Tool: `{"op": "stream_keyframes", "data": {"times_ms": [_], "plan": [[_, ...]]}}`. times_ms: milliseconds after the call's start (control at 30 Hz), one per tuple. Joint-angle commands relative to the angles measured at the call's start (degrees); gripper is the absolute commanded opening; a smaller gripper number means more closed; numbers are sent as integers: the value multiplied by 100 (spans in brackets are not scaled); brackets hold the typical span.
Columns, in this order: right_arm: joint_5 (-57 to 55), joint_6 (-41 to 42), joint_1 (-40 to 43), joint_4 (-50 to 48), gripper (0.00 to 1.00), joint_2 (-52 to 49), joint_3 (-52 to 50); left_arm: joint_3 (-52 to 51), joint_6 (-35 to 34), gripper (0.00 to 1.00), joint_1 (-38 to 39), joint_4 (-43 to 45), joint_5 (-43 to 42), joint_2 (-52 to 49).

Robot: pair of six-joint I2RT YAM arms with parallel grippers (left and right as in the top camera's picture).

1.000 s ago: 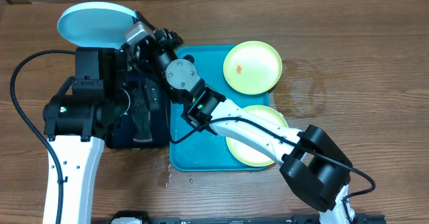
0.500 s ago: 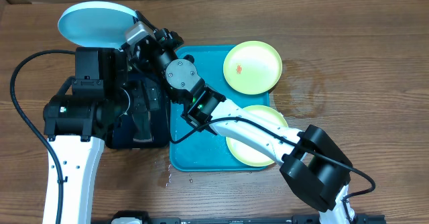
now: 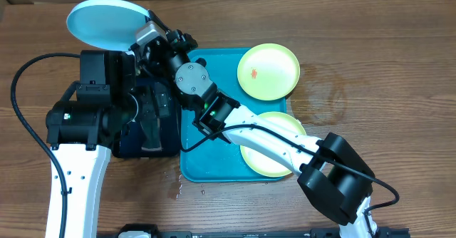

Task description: Clean dirty plates on tray and stack at the side

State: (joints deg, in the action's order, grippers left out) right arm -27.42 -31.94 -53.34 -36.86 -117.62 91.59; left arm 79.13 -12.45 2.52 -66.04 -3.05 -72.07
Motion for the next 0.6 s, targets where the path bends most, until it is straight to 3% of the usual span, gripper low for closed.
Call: {"op": "stream_keyframes", "data": {"times_ms": [0, 467, 567], "plan": [[-87, 48, -28, 181, 4, 190, 107, 48, 68, 100, 17, 4, -83, -26], [-111, 83, -28, 787, 4, 190, 107, 48, 68, 100, 11, 2, -83, -31], [-448, 1145, 15, 1231, 4, 190, 105, 48, 68, 100, 11, 2, -83, -31]]}}
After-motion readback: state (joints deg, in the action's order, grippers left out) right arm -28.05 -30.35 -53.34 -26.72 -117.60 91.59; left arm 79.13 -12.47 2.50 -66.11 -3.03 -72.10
